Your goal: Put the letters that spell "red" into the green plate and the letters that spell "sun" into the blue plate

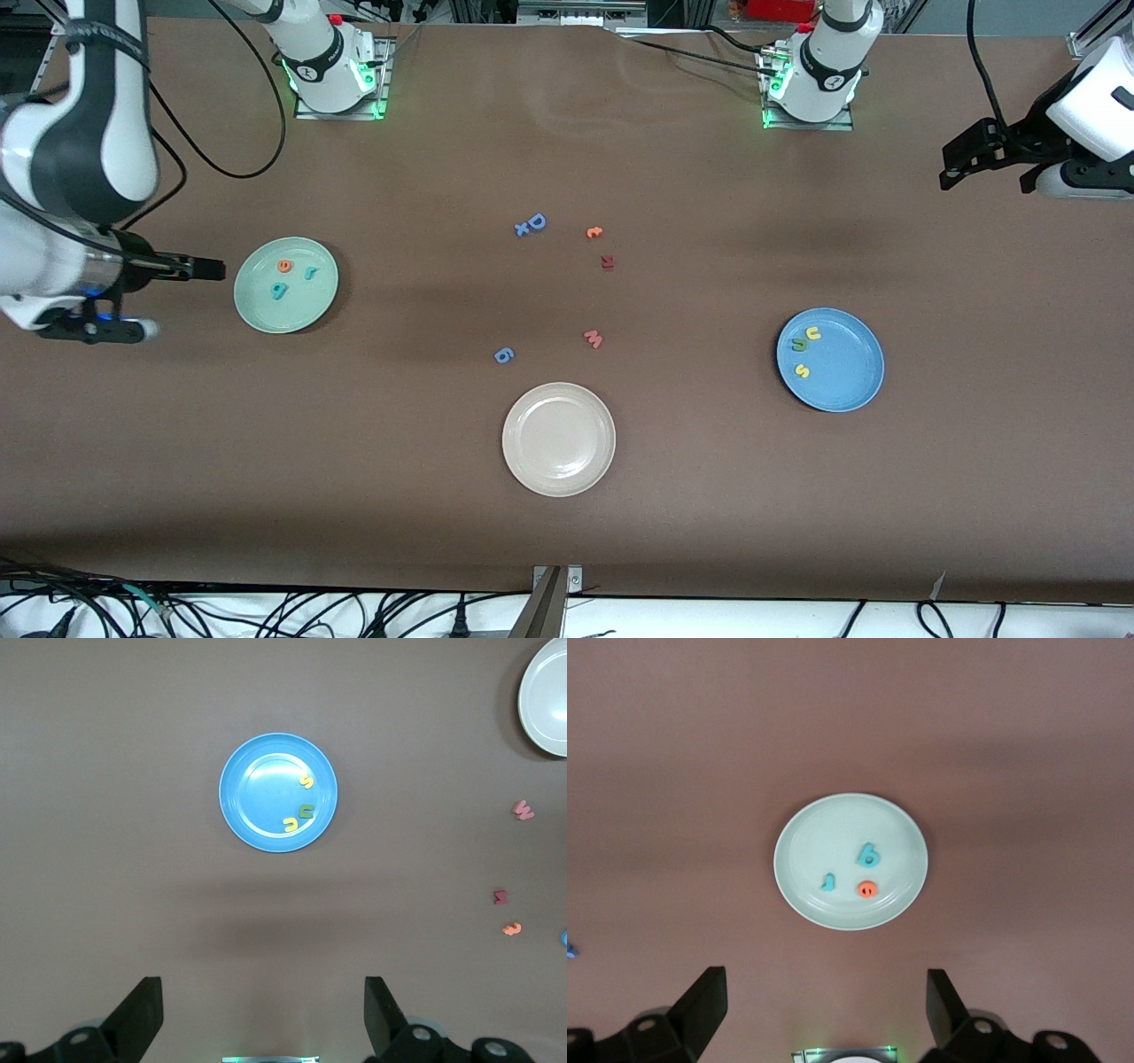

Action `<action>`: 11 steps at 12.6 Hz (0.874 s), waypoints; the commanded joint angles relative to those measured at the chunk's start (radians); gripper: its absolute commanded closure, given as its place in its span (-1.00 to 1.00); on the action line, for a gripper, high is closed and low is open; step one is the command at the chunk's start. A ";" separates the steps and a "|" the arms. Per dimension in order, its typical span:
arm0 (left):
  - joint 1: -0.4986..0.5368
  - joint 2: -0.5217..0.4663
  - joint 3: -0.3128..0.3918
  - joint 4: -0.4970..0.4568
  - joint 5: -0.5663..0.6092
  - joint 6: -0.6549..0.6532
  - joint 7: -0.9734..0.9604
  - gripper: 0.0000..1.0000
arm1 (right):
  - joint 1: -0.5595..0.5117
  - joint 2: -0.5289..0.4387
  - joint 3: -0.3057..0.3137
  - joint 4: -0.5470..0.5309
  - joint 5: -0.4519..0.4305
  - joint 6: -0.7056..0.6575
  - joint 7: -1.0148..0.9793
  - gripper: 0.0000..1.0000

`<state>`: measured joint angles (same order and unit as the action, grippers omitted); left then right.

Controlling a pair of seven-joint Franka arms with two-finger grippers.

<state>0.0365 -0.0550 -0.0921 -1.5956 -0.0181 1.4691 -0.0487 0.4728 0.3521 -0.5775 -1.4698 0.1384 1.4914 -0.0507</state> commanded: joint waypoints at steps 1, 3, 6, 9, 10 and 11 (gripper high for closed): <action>0.022 0.021 -0.001 0.009 -0.009 -0.001 0.021 -1.00 | -0.002 -0.001 -0.022 0.080 -0.005 -0.037 -0.015 -0.99; 0.025 0.032 0.000 0.009 -0.008 0.014 0.020 -1.00 | -0.002 -0.022 -0.022 0.100 -0.006 -0.069 -0.009 -0.99; 0.048 0.035 0.000 0.011 -0.009 0.017 0.021 -1.00 | 0.003 -0.022 -0.022 0.126 -0.003 -0.111 -0.021 -0.99; 0.048 0.035 -0.001 0.014 -0.008 0.016 0.021 -1.00 | 0.016 -0.022 -0.010 0.151 -0.003 -0.138 -0.009 -0.99; 0.048 0.035 -0.004 0.014 -0.008 0.017 0.020 -1.00 | 0.017 -0.022 -0.010 0.149 0.000 -0.137 -0.009 -0.99; 0.048 0.035 -0.004 0.016 -0.009 0.017 0.020 -1.00 | 0.012 -0.022 -0.004 0.149 -0.002 -0.134 -0.008 -0.99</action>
<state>0.0796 -0.0197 -0.0931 -1.5944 -0.0181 1.4879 -0.0487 0.4890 0.3349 -0.5889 -1.3330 0.1384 1.3766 -0.0573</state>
